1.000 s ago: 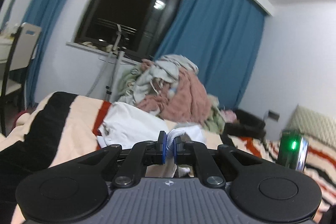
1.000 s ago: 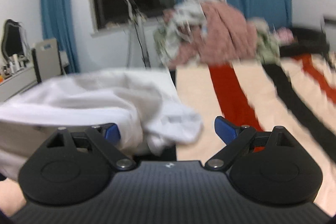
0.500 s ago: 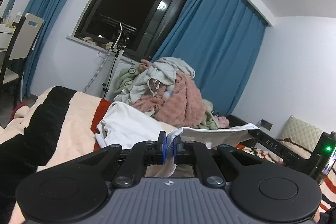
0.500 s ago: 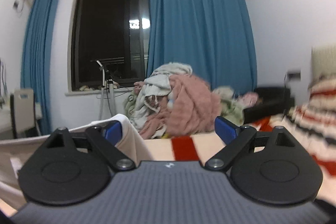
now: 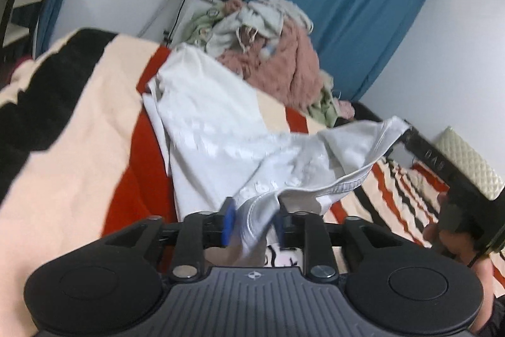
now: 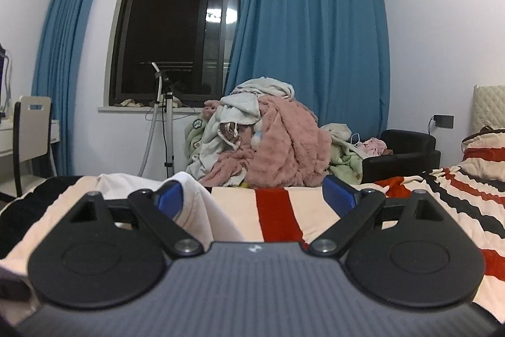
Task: Fold clothes
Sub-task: 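Lift the T-shirt with the left gripper and shake it out in the air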
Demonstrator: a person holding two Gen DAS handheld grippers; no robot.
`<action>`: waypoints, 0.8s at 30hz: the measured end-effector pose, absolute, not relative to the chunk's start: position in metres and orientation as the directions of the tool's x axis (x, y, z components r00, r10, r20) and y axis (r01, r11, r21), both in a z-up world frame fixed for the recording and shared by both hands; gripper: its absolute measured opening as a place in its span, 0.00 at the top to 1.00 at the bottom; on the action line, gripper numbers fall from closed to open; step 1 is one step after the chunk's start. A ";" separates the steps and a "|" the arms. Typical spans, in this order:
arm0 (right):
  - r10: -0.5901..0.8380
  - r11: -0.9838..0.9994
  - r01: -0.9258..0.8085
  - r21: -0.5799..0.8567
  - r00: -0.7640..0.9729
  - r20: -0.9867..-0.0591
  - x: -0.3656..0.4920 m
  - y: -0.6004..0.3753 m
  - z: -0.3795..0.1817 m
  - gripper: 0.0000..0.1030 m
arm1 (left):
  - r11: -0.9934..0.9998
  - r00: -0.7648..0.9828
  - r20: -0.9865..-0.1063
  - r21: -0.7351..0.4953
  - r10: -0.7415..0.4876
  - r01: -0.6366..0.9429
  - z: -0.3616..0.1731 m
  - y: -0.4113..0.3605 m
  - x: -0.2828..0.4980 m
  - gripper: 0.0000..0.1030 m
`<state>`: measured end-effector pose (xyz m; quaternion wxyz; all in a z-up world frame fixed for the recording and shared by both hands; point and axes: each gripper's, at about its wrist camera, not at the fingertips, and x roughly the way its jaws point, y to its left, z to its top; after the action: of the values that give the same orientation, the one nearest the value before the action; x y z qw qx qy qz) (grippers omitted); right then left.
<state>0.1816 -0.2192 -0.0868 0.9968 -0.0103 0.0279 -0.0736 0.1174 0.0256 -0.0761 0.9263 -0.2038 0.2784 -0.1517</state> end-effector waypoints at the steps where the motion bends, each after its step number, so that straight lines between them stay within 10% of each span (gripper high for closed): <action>1: -0.144 0.989 0.143 -0.025 0.988 -0.055 0.181 -0.218 -0.087 0.10 | 0.874 0.801 -0.458 -0.460 -0.386 0.158 -0.078 0.024 0.118 0.58; 10: -0.188 0.982 0.188 -0.028 0.982 0.005 0.175 -0.221 -0.079 0.10 | 0.924 0.810 -0.522 -0.378 -0.267 0.061 -0.092 0.011 0.113 0.51; 24: -0.262 0.964 0.250 -0.086 0.947 -0.183 0.186 -0.224 -0.115 0.10 | 0.921 0.868 -0.495 -0.314 0.048 -0.230 -0.073 0.040 0.082 0.30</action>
<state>0.1862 -0.2243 -0.1154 0.9863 -0.0307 0.0970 -0.1299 0.0819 0.0399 -0.0734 0.9486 -0.1848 0.2464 0.0734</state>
